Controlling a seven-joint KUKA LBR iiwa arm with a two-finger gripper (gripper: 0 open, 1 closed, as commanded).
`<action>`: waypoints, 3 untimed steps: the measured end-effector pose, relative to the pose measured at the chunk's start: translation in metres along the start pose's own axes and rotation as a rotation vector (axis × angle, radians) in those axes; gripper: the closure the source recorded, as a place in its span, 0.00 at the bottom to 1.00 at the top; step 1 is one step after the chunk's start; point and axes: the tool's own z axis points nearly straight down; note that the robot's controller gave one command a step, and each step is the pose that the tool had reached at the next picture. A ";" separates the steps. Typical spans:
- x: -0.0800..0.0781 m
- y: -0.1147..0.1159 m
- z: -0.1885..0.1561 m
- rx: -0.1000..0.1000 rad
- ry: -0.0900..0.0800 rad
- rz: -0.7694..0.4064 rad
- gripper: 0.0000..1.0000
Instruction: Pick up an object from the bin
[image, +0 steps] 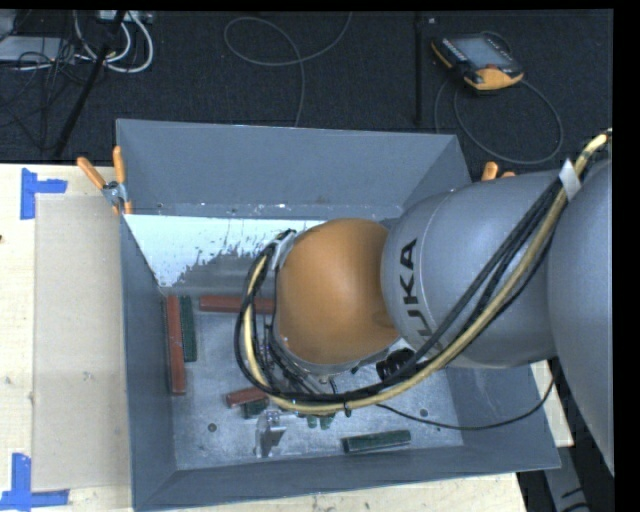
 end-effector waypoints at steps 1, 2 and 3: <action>-0.002 -0.001 -0.003 -0.001 -0.007 0.003 0.00; -0.042 -0.070 0.098 -0.011 -0.032 0.040 1.00; -0.042 -0.070 0.098 -0.011 -0.032 0.041 1.00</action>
Offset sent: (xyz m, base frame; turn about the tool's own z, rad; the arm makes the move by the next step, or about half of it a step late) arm 0.0346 -0.0728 -0.1035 0.0383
